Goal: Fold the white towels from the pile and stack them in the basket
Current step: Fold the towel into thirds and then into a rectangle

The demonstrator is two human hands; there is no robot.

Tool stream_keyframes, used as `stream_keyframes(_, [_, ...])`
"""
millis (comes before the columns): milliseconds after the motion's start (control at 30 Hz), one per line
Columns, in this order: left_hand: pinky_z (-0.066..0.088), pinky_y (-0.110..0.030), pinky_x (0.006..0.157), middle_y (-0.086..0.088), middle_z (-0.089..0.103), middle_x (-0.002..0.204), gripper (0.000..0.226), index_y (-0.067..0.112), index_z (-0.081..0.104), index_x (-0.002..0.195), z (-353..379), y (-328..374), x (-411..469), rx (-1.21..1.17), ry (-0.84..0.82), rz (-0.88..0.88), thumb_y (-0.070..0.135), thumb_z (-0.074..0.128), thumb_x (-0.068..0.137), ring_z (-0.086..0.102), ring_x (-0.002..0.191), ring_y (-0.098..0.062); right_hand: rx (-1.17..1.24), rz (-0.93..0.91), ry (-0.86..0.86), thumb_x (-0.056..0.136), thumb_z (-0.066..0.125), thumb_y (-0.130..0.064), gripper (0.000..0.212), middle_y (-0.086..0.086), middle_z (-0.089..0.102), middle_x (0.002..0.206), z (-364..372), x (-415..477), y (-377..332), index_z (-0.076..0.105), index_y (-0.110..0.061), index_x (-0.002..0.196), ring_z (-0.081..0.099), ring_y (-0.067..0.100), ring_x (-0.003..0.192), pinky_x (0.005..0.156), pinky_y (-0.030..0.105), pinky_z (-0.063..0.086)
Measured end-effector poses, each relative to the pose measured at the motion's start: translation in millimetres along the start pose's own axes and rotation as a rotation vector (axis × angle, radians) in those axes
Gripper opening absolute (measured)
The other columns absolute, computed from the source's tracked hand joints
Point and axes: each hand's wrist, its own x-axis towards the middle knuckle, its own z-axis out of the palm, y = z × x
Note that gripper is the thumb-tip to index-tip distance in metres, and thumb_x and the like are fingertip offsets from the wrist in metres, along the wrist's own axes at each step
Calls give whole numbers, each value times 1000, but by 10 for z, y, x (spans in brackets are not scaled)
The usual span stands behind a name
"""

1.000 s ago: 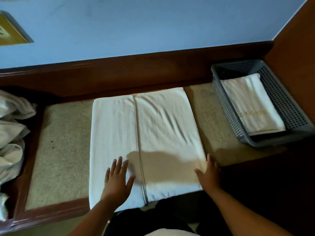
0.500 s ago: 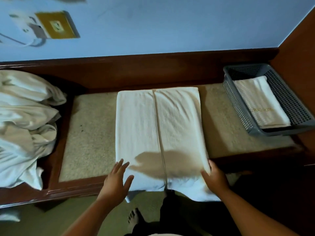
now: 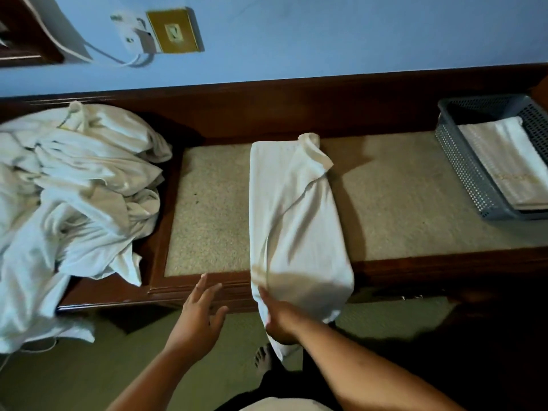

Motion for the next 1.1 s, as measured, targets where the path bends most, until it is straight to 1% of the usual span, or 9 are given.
stream_keyframes(67, [40, -37, 112, 6, 13, 167, 52, 31, 47, 146, -5, -26, -13, 2, -17, -12, 40, 62, 97, 45, 139, -32, -15, 2, -52, 93, 49, -21, 77, 18, 52, 141, 57, -12, -1, 10, -36, 158, 56, 35, 122, 90, 39, 43])
stream_keyframes(167, [46, -42, 108, 7, 17, 166, 51, 31, 47, 145, 44, -40, 22, 9, -46, -23, 41, 61, 97, 59, 120, -40, 65, -1, 72, 97, 45, -31, 57, 0, 48, 149, 25, -60, 100, 31, -40, 152, 51, 27, 131, 105, 37, 40])
stream_keyframes(233, [48, -42, 104, 6, 28, 162, 49, 28, 50, 144, 104, 30, 70, -9, -48, -9, 38, 62, 97, 61, 115, -43, 61, 3, 167, 96, 44, -43, 46, -6, 53, 143, -80, -90, 239, 44, -40, 142, 54, 23, 129, 105, 36, 44])
stream_keyframes(333, [48, -38, 104, 4, 44, 150, 48, 25, 52, 142, 210, 205, 197, -10, -64, 35, 35, 62, 97, 57, 124, -27, 12, 11, 216, 96, 47, -28, 43, -4, 52, 142, -269, -121, 480, 49, -30, 139, 53, 21, 127, 102, 30, 43])
stream_keyframes(400, [47, -35, 104, 5, 49, 144, 48, 26, 52, 142, 291, 356, 311, -27, -81, 70, 35, 61, 96, 54, 126, -18, -23, 27, 269, 94, 47, -25, 43, -3, 50, 139, -421, -149, 630, 51, -28, 136, 53, 21, 125, 102, 32, 44])
stream_keyframes(700, [43, -40, 108, 2, 40, 147, 55, 24, 43, 147, 549, 1070, 933, 108, -37, 157, 34, 59, 95, 45, 132, -23, -114, -14, 403, 80, 48, -21, 47, 2, 57, 121, -1009, -133, 1102, 64, -20, 124, 61, 26, 110, 92, 37, 50])
stream_keyframes(867, [40, -43, 109, -1, 30, 153, 66, 23, 29, 152, 592, 1314, 1237, 199, 28, 5, 40, 57, 94, 40, 136, -27, -177, -75, 359, 84, 47, -25, 47, 0, 52, 128, -1497, 109, 1225, 59, -24, 129, 56, 25, 114, 94, 36, 47])
stream_keyframes(967, [40, -44, 107, -3, 34, 151, 70, 23, 23, 152, 639, 1344, 1337, 214, 29, -129, 41, 58, 94, 42, 133, -29, -259, -138, 351, 83, 50, -28, 46, 2, 54, 125, -1736, 293, 1272, 60, -23, 128, 59, 28, 108, 89, 36, 48])
stream_keyframes(1100, [44, -45, 100, -4, 46, 142, 62, 22, 31, 146, 695, 1370, 1461, 213, 79, -216, 38, 59, 94, 49, 126, -30, -323, -204, 344, 80, 55, -25, 47, 1, 55, 122, -2000, 499, 1305, 61, -25, 126, 60, 27, 106, 87, 38, 50])
